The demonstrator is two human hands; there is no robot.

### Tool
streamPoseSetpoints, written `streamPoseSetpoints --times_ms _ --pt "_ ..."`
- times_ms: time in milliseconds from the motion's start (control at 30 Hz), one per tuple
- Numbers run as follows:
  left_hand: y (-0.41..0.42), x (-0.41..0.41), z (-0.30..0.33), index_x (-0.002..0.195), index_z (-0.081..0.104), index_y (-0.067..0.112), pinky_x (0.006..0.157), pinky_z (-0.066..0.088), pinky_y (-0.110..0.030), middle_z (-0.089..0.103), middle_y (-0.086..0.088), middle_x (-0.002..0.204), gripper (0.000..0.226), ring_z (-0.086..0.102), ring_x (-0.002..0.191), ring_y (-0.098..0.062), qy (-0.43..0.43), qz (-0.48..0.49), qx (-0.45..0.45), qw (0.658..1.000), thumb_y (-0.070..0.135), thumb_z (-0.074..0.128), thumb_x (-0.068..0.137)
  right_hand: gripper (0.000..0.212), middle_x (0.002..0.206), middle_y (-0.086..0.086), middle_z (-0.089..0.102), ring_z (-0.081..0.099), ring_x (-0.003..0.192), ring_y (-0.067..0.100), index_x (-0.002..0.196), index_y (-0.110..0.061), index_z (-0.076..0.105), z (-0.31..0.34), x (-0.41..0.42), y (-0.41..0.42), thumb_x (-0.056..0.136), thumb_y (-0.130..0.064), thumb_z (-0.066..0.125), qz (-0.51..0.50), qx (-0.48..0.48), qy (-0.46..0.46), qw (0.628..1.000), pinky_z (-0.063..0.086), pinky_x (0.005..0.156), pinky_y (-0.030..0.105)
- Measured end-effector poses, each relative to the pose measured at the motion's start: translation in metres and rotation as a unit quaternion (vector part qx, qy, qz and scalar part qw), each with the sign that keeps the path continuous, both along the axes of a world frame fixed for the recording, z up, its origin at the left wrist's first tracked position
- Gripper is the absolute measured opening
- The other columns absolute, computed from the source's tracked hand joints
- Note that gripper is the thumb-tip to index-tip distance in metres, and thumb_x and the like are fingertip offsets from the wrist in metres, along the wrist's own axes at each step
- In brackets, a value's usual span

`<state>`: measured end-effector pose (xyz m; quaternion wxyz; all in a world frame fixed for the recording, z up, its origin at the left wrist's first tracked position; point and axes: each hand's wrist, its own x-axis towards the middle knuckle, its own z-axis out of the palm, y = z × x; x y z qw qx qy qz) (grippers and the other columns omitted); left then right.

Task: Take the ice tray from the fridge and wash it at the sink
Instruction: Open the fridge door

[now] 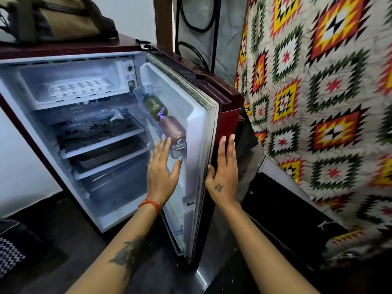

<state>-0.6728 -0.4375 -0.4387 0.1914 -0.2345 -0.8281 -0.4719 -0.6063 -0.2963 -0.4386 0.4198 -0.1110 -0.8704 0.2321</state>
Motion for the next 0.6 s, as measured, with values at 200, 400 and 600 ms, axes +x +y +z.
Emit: streamPoseSetpoints --times_ms 200,400,600 --pt "0.038 -0.021 0.007 0.139 0.045 0.017 0.118 0.015 -0.033 0.024 0.005 0.154 0.057 0.019 0.145 -0.017 0.014 -0.024 -0.011 1.000 0.046 0.047 0.090 0.099 0.158 0.002 0.007 0.010 0.147 0.025 0.150 -0.015 0.009 -0.001 -0.016 0.036 0.065 0.020 0.045 -0.048 -0.065 0.065 0.995 0.007 0.118 0.023" --pt "0.081 -0.034 0.005 0.139 0.044 0.026 0.115 0.028 -0.044 0.022 0.007 0.157 0.053 0.015 0.146 -0.013 -0.012 -0.057 -0.012 0.998 0.047 0.049 0.090 0.053 0.144 0.016 0.040 0.030 0.138 0.014 0.136 0.000 0.043 0.012 -0.029 0.064 0.084 0.001 0.051 -0.066 -0.037 0.187 0.979 0.020 0.114 0.029" --pt "0.120 -0.041 0.009 0.142 0.040 0.025 0.113 0.029 -0.046 0.022 0.005 0.157 0.052 0.018 0.145 -0.014 -0.013 -0.051 -0.007 0.999 0.043 0.043 0.093 0.037 0.135 0.015 0.052 0.041 0.126 0.024 0.126 -0.001 0.058 0.020 -0.049 0.085 0.092 -0.012 0.049 0.043 0.025 0.117 0.992 0.032 0.110 0.034"
